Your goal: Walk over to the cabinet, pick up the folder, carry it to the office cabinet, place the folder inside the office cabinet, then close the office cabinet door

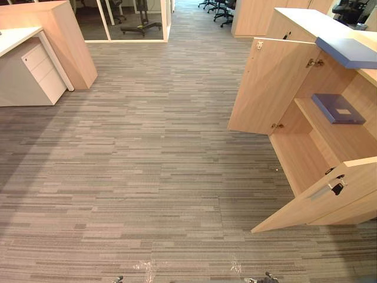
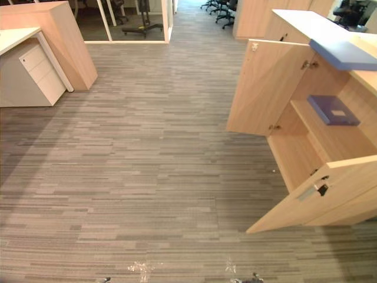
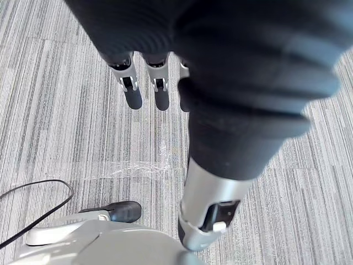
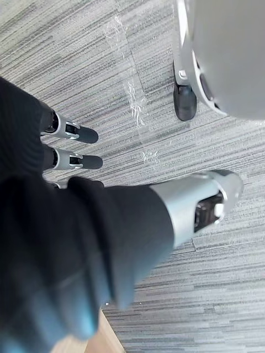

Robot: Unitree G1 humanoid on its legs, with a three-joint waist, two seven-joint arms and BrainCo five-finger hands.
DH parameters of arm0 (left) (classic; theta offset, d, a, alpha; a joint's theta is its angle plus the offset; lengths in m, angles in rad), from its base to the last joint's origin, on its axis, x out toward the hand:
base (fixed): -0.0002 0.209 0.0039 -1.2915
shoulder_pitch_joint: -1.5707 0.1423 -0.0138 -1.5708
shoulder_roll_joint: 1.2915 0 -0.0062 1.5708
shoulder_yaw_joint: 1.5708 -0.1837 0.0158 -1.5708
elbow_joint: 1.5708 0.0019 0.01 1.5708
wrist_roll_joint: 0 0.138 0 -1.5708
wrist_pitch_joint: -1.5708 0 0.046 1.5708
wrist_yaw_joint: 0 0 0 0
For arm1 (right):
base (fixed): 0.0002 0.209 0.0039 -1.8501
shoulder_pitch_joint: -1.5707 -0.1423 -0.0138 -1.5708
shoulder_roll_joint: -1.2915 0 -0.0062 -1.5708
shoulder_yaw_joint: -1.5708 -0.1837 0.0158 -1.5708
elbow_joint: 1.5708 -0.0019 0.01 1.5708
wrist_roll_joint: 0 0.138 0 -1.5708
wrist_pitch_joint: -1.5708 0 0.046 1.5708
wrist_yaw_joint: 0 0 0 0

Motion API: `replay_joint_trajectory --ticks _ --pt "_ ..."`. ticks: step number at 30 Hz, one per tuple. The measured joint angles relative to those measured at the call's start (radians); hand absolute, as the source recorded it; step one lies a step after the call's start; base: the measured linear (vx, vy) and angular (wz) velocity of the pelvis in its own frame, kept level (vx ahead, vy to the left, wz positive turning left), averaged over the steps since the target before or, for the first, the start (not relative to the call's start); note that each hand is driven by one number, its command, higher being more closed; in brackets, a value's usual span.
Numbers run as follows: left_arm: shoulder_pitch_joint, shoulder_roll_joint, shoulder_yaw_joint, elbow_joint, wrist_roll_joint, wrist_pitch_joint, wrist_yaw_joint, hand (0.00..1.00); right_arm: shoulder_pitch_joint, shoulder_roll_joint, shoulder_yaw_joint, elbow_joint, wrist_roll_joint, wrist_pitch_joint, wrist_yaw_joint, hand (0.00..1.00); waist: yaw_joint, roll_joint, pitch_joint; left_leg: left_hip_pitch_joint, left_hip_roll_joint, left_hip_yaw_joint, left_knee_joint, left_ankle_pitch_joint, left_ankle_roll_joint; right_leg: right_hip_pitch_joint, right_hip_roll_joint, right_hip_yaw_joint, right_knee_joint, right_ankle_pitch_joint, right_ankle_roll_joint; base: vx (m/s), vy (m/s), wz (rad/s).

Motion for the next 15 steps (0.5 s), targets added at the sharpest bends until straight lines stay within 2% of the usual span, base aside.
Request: replay_joint_trajectory --ticks 8,15 --pt "0.002 0.003 0.000 0.000 -0.065 -0.002 -0.033 0.00 -0.004 0.001 0.001 0.000 0.004 -0.004 0.010 0.00 0.001 -0.002 0.004 0.006 -0.001 0.003 -0.011 0.004 -0.004 0.001 -0.001 0.000 0.000 0.000 -0.001 0.00 0.000 0.00" --pt "0.002 0.005 -0.002 0.000 -0.064 -0.008 -0.042 0.00 -0.005 0.001 0.002 0.000 0.017 -0.004 0.012 0.00 0.001 -0.007 0.010 0.016 -0.002 0.004 -0.015 0.005 -0.004 0.003 -0.002 0.000 -0.001 0.000 -0.001 0.00 0.000 0.00"
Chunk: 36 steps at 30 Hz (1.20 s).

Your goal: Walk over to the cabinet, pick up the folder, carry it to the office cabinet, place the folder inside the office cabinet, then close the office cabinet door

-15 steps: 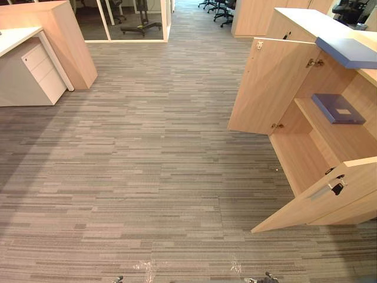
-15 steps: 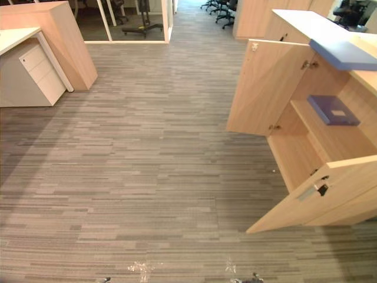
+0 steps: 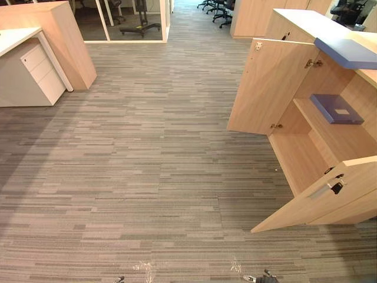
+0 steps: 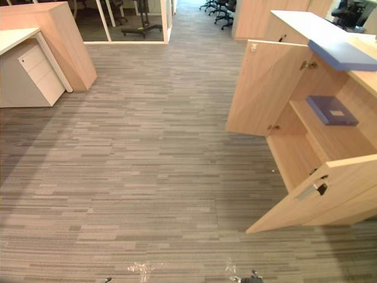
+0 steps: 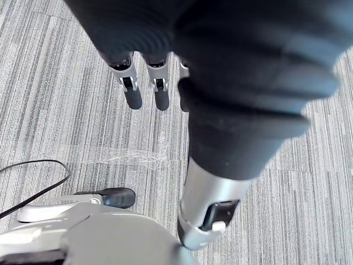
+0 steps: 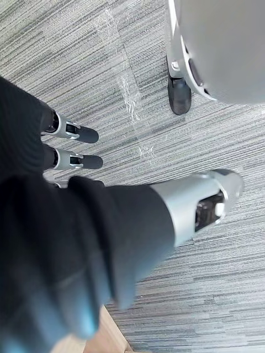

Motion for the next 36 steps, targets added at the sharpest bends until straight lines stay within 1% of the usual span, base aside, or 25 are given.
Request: replay_joint_trajectory --ticks 7,13,21,32,33,34,35,36 --pt "-0.002 0.000 -0.001 -0.001 0.034 -0.007 0.006 0.00 0.000 0.000 0.004 0.000 0.003 -0.001 -0.001 0.00 0.000 -0.002 0.002 0.000 0.000 0.000 0.000 0.000 0.000 0.001 0.000 -0.002 -0.003 0.000 0.000 0.00 0.000 0.00" --pt "-0.003 0.001 -0.003 -0.002 0.071 -0.017 0.024 0.00 -0.001 0.001 0.010 0.000 0.016 -0.001 -0.004 0.00 -0.001 -0.007 0.005 0.000 0.000 -0.001 0.000 0.000 0.000 0.002 0.000 -0.004 -0.004 0.001 -0.001 0.00 0.000 0.00" --pt "-0.004 0.004 -0.014 -0.003 0.085 -0.024 0.029 0.00 -0.001 0.002 0.012 0.000 0.016 -0.002 -0.013 0.00 -0.002 -0.009 0.006 0.001 0.000 -0.002 0.000 0.000 0.000 0.003 0.000 -0.006 -0.004 0.001 -0.001 0.00 0.000 0.00" --pt "-0.011 0.019 -0.031 -0.006 0.085 -0.030 0.036 0.00 -0.010 0.005 0.042 -0.002 0.016 -0.003 -0.013 0.00 -0.003 -0.024 0.023 -0.002 -0.002 -0.012 0.001 0.000 0.000 0.011 -0.001 -0.023 -0.013 0.001 -0.001 0.00 -0.001 0.04" --pt "-0.012 0.023 -0.031 -0.019 0.081 -0.030 0.037 0.00 -0.017 0.006 0.047 -0.002 0.016 -0.003 -0.013 0.00 -0.002 -0.028 0.031 -0.025 -0.002 -0.012 0.038 -0.013 -0.008 0.009 -0.004 -0.025 -0.007 0.001 -0.001 0.00 -0.017 0.07" --pt "-0.020 0.028 -0.029 -0.036 0.074 -0.032 0.044 0.00 -0.031 0.009 0.049 -0.002 0.016 -0.003 -0.013 0.00 0.000 -0.036 0.048 -0.085 -0.003 -0.009 0.141 -0.054 -0.022 -0.007 -0.012 -0.029 0.011 0.001 -0.001 -0.01 -0.013 0.09" --pt "-0.027 0.028 -0.027 -0.047 0.065 -0.032 0.048 0.00 -0.041 0.009 0.049 -0.001 0.016 -0.003 -0.013 0.00 0.002 -0.037 0.067 -0.116 0.000 -0.002 0.213 -0.080 -0.034 -0.007 -0.015 -0.031 0.022 0.001 -0.001 -0.05 0.001 0.04" --pt "-0.038 0.026 -0.018 -0.070 0.052 -0.035 0.053 0.00 -0.056 0.006 0.048 -0.002 0.017 -0.004 -0.013 0.00 0.007 -0.035 0.099 -0.181 0.009 0.019 0.367 -0.123 -0.067 -0.007 -0.018 -0.031 0.039 -0.007 -0.012 -0.12 0.001 -0.01"
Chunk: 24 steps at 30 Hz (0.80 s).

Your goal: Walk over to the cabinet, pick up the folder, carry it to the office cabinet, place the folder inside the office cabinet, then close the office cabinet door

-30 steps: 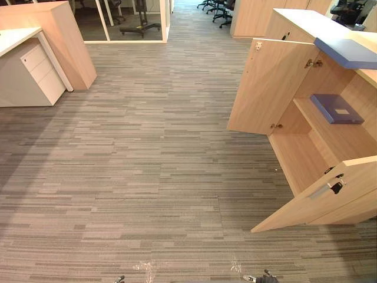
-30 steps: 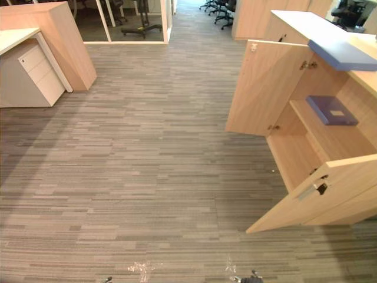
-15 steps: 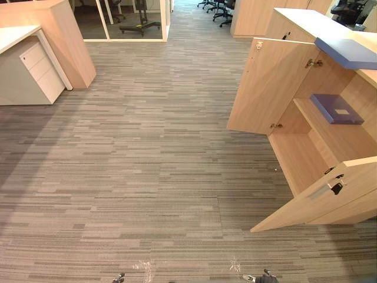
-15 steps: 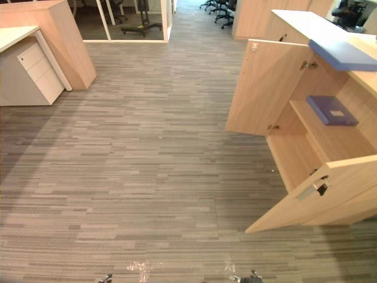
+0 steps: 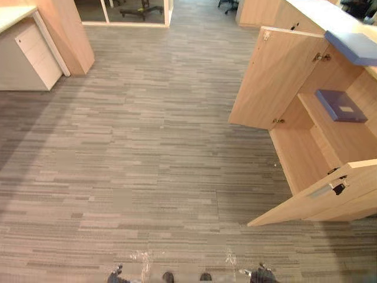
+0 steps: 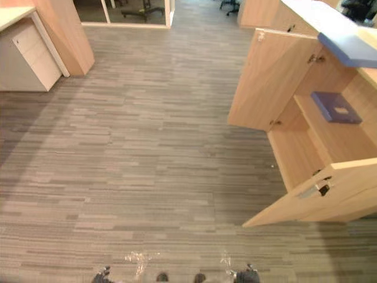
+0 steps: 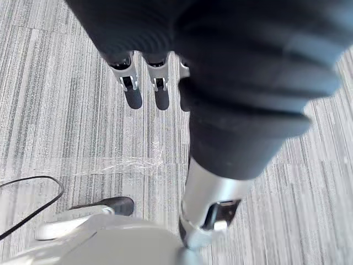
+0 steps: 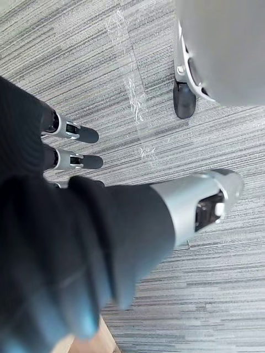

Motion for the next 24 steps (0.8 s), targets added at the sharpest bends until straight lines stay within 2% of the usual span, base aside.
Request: replay_joint_trajectory --ticks 1,3,4,5,6,8,9,10,11,12,13,14,16,18,20,21,23,24 --pt "-0.001 -0.005 0.013 -0.018 -0.022 -0.005 0.007 0.00 -0.004 -0.002 0.000 -0.006 0.003 0.000 -0.001 0.00 0.006 0.005 0.018 -0.061 0.014 0.027 0.142 -0.024 -0.023 0.000 -0.002 0.000 0.017 -0.019 -0.028 -0.12 0.004 0.00" --pt "0.001 -0.015 0.029 -0.029 -0.043 -0.009 0.015 0.00 0.000 -0.004 0.000 -0.026 0.004 0.000 -0.007 0.00 0.007 0.014 0.030 -0.132 0.041 0.065 0.291 -0.026 -0.024 0.003 -0.003 0.003 0.036 -0.045 -0.042 -0.07 0.011 0.00" --pt "0.008 -0.025 0.057 -0.030 -0.070 -0.016 0.025 0.00 0.006 -0.005 -0.001 -0.041 0.005 -0.001 -0.013 0.00 0.009 0.020 0.035 -0.180 0.084 0.123 0.393 -0.076 0.033 0.005 -0.003 0.006 0.050 -0.057 -0.042 -0.02 0.041 -0.03" --pt "0.010 -0.031 0.068 -0.029 -0.084 -0.018 0.032 0.00 0.007 -0.005 -0.002 -0.048 0.005 -0.001 -0.015 0.00 0.009 0.024 0.034 -0.200 0.109 0.142 0.412 -0.106 0.051 0.006 -0.004 0.007 0.050 -0.058 -0.042 0.00 0.051 -0.01" --pt "0.010 -0.036 0.080 -0.029 -0.101 -0.019 0.035 0.00 0.008 -0.007 -0.003 -0.050 0.003 -0.001 -0.017 0.00 0.010 0.026 0.033 -0.219 0.127 0.142 0.404 -0.125 0.049 0.006 -0.010 0.007 0.050 -0.059 -0.040 0.04 0.085 0.02" --pt "0.017 -0.046 0.103 -0.027 -0.129 -0.018 0.037 0.00 0.010 -0.010 -0.004 -0.045 0.001 0.001 -0.018 0.00 0.016 0.024 0.034 -0.220 0.139 0.113 0.205 -0.107 0.018 0.008 -0.056 0.010 0.052 -0.071 -0.019 0.09 0.174 0.01" --pt "0.019 -0.049 0.104 -0.026 -0.136 -0.017 0.037 0.00 0.011 -0.012 -0.004 -0.045 0.000 0.001 -0.018 0.00 0.015 0.025 0.033 -0.218 0.132 0.094 0.134 -0.085 0.017 0.007 -0.071 0.010 0.052 -0.075 -0.009 0.14 0.262 0.06" --pt "0.026 -0.058 0.112 -0.026 -0.148 -0.016 0.037 0.00 0.011 -0.015 -0.004 -0.045 -0.002 0.002 -0.018 0.00 0.016 0.031 0.030 -0.213 0.129 0.067 -0.001 -0.025 -0.001 0.005 -0.099 0.011 0.049 -0.081 0.018 0.22 0.391 0.08" --pt "0.031 -0.069 0.128 -0.018 -0.161 -0.016 0.037 0.00 0.011 -0.017 -0.002 -0.045 -0.002 0.002 -0.019 0.00 0.019 0.041 0.025 -0.185 0.117 0.100 -0.065 0.081 -0.027 0.010 -0.129 0.012 0.037 -0.085 0.045 0.20 0.336 0.07" --pt "0.028 -0.071 0.133 -0.012 -0.164 -0.016 0.037 0.00 0.012 -0.019 -0.001 -0.044 -0.003 0.003 -0.019 0.00 0.021 0.041 0.023 -0.181 0.105 0.115 -0.074 0.107 -0.016 0.016 -0.143 0.007 0.028 -0.085 0.053 0.32 0.405 -0.04" --pt "0.024 -0.074 0.142 -0.011 -0.165 -0.016 0.037 0.00 0.002 -0.009 0.001 -0.037 -0.004 0.002 -0.018 0.00 0.031 0.039 0.023 -0.186 0.095 0.155 -0.054 0.110 -0.006 0.023 -0.163 0.006 0.041 -0.082 0.059 0.33 0.282 -0.13" --pt "0.023 -0.075 0.143 -0.011 -0.162 -0.016 0.037 0.00 -0.007 0.010 0.009 -0.033 -0.014 0.003 -0.016 0.00 0.039 0.037 0.017 -0.176 0.066 0.171 -0.037 0.085 0.035 0.026 -0.190 0.005 0.065 -0.077 0.056 0.39 0.330 -0.19" --pt "0.025 -0.076 0.143 -0.011 -0.156 -0.016 0.037 0.00 -0.014 0.019 0.024 -0.027 -0.036 0.003 -0.010 0.00 0.045 0.038 0.011 -0.159 0.045 0.192 -0.034 0.070 0.056 0.030 -0.216 0.008 0.063 -0.062 0.079 0.24 0.192 -0.20" --pt "0.028 -0.074 0.141 0.000 -0.113 -0.015 0.036 0.00 -0.019 0.026 0.025 -0.022 -0.046 0.004 -0.007 0.00 0.054 0.035 -0.031 -0.145 0.011 0.231 -0.036 0.046 0.086 0.032 -0.255 0.009 0.029 -0.027 0.112 0.36 0.222 -0.45" --pt "0.025 -0.065 0.125 0.017 -0.091 -0.015 0.034 0.00 -0.032 0.028 0.024 0.002 -0.045 0.006 -0.004 0.00 0.056 0.038 -0.057 -0.126 -0.017 0.248 -0.044 0.031 0.111 0.031 -0.286 0.011 0.017 -0.002 0.120 0.33 0.154 -0.49" --pt "0.025 -0.064 0.112 0.025 -0.087 -0.015 0.032 0.00 -0.031 0.027 0.020 0.007 -0.045 0.012 0.000 0.00 0.057 0.041 -0.075 -0.105 -0.040 0.248 -0.066 0.024 0.120 0.018 -0.307 0.015 0.044 0.002 0.118 0.29 0.152 -0.43" --pt "0.026 -0.068 0.093 0.030 -0.080 -0.015 0.031 0.00 -0.030 0.015 0.014 0.008 -0.045 0.017 0.005 0.00 0.057 0.068 -0.096 -0.060 -0.063 0.246 -0.111 0.015 0.134 -0.039 -0.333 0.045 0.168 0.002 0.118 0.26 0.179 -0.38" --pt "0.027 -0.073 0.076 0.028 -0.080 -0.015 0.030 0.00 -0.031 -0.003 -0.006 0.002 -0.045 0.019 0.008 0.00 0.054 0.079 -0.102 -0.021 -0.073 0.236 -0.137 0.014 0.135 -0.099 -0.360 0.048 0.316 0.001 0.112 0.22 0.201 -0.21"
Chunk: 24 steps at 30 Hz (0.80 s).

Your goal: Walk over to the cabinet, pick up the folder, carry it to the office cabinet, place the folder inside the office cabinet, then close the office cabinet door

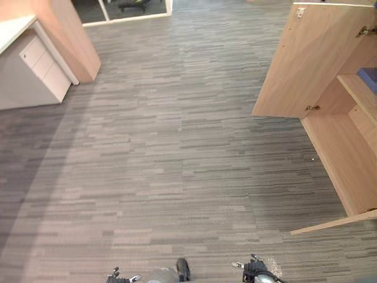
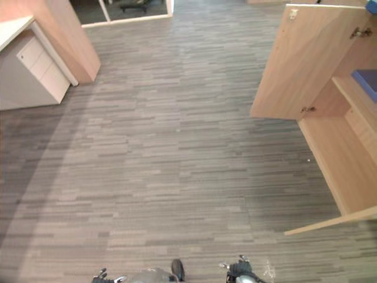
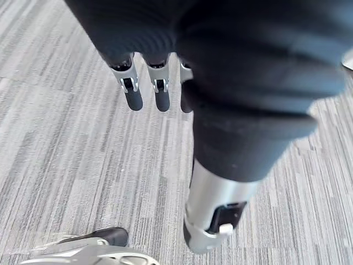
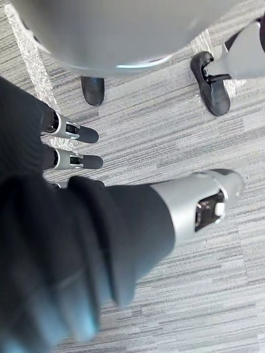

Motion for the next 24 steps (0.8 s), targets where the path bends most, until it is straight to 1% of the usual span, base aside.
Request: replay_joint_trajectory --ticks 1,2,3,4,5,6,7,8,9,10,11,12,13,14,15,16,17,18,20,21,22,24 --pt "-0.002 -0.001 -0.011 -0.003 -0.001 -0.001 -0.002 0.00 -0.002 -0.009 -0.009 -0.003 0.001 0.002 0.000 0.00 -0.002 0.005 0.000 0.040 -0.015 -0.011 -0.019 -0.001 0.002 -0.048 -0.036 -0.026 0.142 -0.001 -0.045 0.26 0.235 -0.05" --pt "-0.005 0.001 -0.036 -0.002 -0.001 -0.002 -0.008 0.00 -0.004 -0.018 -0.008 -0.022 0.001 0.003 0.000 0.00 -0.021 0.010 0.008 0.109 -0.034 -0.029 -0.041 -0.017 0.025 -0.115 -0.107 -0.111 0.387 -0.006 -0.159 0.21 0.192 0.14" --pt "-0.009 0.004 -0.043 -0.001 -0.001 -0.002 -0.009 0.00 -0.007 -0.020 -0.004 -0.035 0.002 0.002 -0.001 0.00 -0.035 0.009 0.012 0.131 -0.038 -0.038 -0.046 -0.020 0.028 -0.137 -0.128 -0.142 0.467 -0.020 -0.160 0.19 0.156 0.32" --pt "-0.012 0.006 -0.059 -0.003 0.000 -0.001 -0.011 0.00 -0.020 -0.021 0.003 -0.044 0.001 0.001 -0.003 0.00 -0.047 0.018 0.023 0.161 -0.036 -0.042 -0.057 -0.022 0.024 -0.159 -0.133 -0.197 0.540 -0.045 -0.152 0.17 0.104 0.23" --pt "-0.020 0.007 -0.078 -0.008 0.000 -0.002 -0.015 0.00 -0.043 -0.018 0.008 -0.050 0.001 0.000 -0.004 0.00 -0.055 0.021 0.042 0.193 -0.019 -0.042 -0.060 -0.027 0.016 -0.188 -0.106 -0.261 0.568 -0.091 -0.142 0.16 0.073 0.07" --pt "-0.025 0.008 -0.082 -0.010 0.001 -0.002 -0.016 0.00 -0.055 -0.014 0.011 -0.051 0.001 -0.002 -0.004 0.00 -0.051 0.027 0.056 0.204 -0.010 -0.040 -0.059 -0.030 0.011 -0.203 -0.082 -0.287 0.562 -0.112 -0.136 0.12 0.020 -0.09" --pt "-0.029 0.011 -0.088 -0.010 0.001 -0.003 -0.016 0.00 -0.076 -0.007 0.035 -0.052 0.002 -0.008 -0.006 0.00 -0.052 0.025 0.067 0.216 0.007 -0.038 -0.058 -0.035 0.002 -0.237 -0.027 -0.338 0.516 -0.136 -0.130 0.09 -0.023 -0.07" --pt "-0.037 0.014 -0.090 -0.010 0.002 -0.003 -0.017 0.00 -0.090 0.002 0.036 -0.061 0.003 -0.010 -0.007 0.00 -0.051 0.021 0.085 0.232 0.016 -0.039 -0.068 -0.042 -0.009 -0.267 0.025 -0.372 0.449 -0.143 -0.131 0.08 -0.042 0.00" --pt "-0.039 0.014 -0.089 -0.010 0.003 -0.002 -0.017 0.00 -0.097 0.004 0.036 -0.061 0.004 -0.012 -0.008 0.00 -0.051 0.016 0.092 0.243 0.019 -0.039 -0.081 -0.044 -0.012 -0.281 0.054 -0.384 0.403 -0.142 -0.131 0.09 -0.063 0.07" --pt "-0.042 0.016 -0.089 -0.010 0.008 -0.001 -0.017 0.00 -0.099 0.011 0.035 -0.061 0.005 -0.013 -0.008 0.00 -0.051 0.010 0.100 0.262 0.021 -0.038 -0.114 -0.047 -0.017 -0.305 0.104 -0.409 0.307 -0.137 -0.135 0.11 -0.090 0.12" --pt "-0.043 0.022 -0.088 -0.010 0.017 0.000 -0.017 0.00 -0.098 0.020 0.029 -0.060 0.010 -0.014 -0.011 0.00 -0.051 -0.002 0.109 0.281 0.018 -0.037 -0.143 -0.050 -0.023 -0.319 0.148 -0.431 0.196 -0.112 -0.157 0.12 -0.105 0.12" --pt "-0.046 0.027 -0.087 -0.009 0.022 0.002 -0.018 0.00 -0.098 0.026 0.025 -0.061 0.014 -0.015 -0.014 0.00 -0.051 -0.011 0.115 0.291 0.016 -0.037 -0.147 -0.053 -0.028 -0.318 0.168 -0.433 0.135 -0.094 -0.165 0.14 -0.150 0.10" --pt "-0.048 0.036 -0.078 -0.007 0.026 0.008 -0.018 0.00 -0.091 0.035 0.024 -0.061 0.032 -0.016 -0.017 0.00 -0.052 -0.030 0.119 0.300 0.013 -0.040 -0.147 -0.067 -0.049 -0.315 0.197 -0.427 0.042 -0.052 -0.193 0.24 -0.227 0.09" --pt "-0.052 0.033 -0.068 0.001 0.034 0.012 -0.019 0.00 -0.081 0.033 0.021 -0.060 0.048 -0.017 -0.018 0.00 -0.054 -0.036 0.121 0.315 0.023 -0.046 -0.149 -0.083 -0.070 -0.300 0.221 -0.426 0.018 0.019 -0.257 0.30 -0.237 0.00" --pt "-0.051 0.027 -0.062 0.002 0.039 0.013 -0.019 0.00 -0.080 0.032 0.015 -0.059 0.048 -0.017 -0.018 0.00 -0.053 -0.030 0.122 0.321 0.038 -0.044 -0.150 -0.089 -0.081 -0.299 0.240 -0.426 0.013 0.012 -0.268 0.37 -0.243 -0.20" --pt "-0.050 0.022 -0.049 0.004 0.054 0.016 -0.021 0.00 -0.082 0.041 -0.007 -0.060 0.049 -0.018 -0.018 0.00 -0.054 -0.018 0.116 0.321 0.070 -0.031 -0.150 -0.098 -0.096 -0.293 0.283 -0.425 -0.006 -0.006 -0.269 0.28 -0.166 -0.32" --pt "-0.055 0.019 -0.041 0.005 0.060 0.017 -0.021 0.00 -0.080 0.044 -0.015 -0.059 0.049 -0.018 -0.018 0.00 -0.054 -0.019 0.116 0.322 0.084 -0.023 -0.149 -0.101 -0.102 -0.291 0.302 -0.424 -0.013 -0.014 -0.272 0.38 -0.254 -0.37" --pt "-0.072 0.017 -0.030 0.015 0.072 0.018 -0.021 0.00 -0.071 0.044 -0.032 -0.057 0.051 -0.018 -0.018 0.00 -0.059 -0.019 0.116 0.334 0.116 -0.005 -0.145 -0.110 -0.119 -0.277 0.346 -0.424 -0.021 -0.041 -0.277 0.25 -0.171 -0.25" --pt "-0.084 0.016 -0.024 0.021 0.075 0.020 -0.022 0.00 -0.056 0.044 -0.053 -0.055 0.060 -0.018 -0.018 0.00 -0.067 -0.020 0.116 0.349 0.140 0.012 -0.123 -0.112 -0.124 -0.254 0.372 -0.423 -0.021 -0.071 -0.279 0.28 -0.188 -0.14" --pt "-0.091 0.012 -0.016 0.021 0.075 0.020 -0.024 0.00 -0.040 0.042 -0.055 -0.049 0.076 -0.018 -0.018 0.00 -0.078 -0.022 0.115 0.347 0.154 0.016 -0.078 -0.113 -0.126 -0.230 0.382 -0.421 -0.030 -0.087 -0.273 0.36 -0.259 -0.07" --pt "-0.095 0.006 -0.005 0.020 0.074 0.020 -0.025 0.00 -0.024 0.041 -0.064 -0.048 0.086 -0.018 -0.018 0.00 -0.083 -0.022 0.114 0.335 0.169 0.020 -0.003 -0.114 -0.127 -0.195 0.397 -0.409 -0.056 -0.092 -0.268 0.30 -0.226 -0.14" --pt "-0.095 -0.006 0.028 0.013 0.070 0.019 -0.027 0.00 -0.006 0.043 -0.087 -0.050 0.088 -0.018 -0.018 0.00 -0.082 -0.023 0.112 0.299 0.196 0.027 0.147 -0.116 -0.131 -0.145 0.420 -0.383 -0.105 -0.092 -0.267 0.28 -0.207 -0.33"
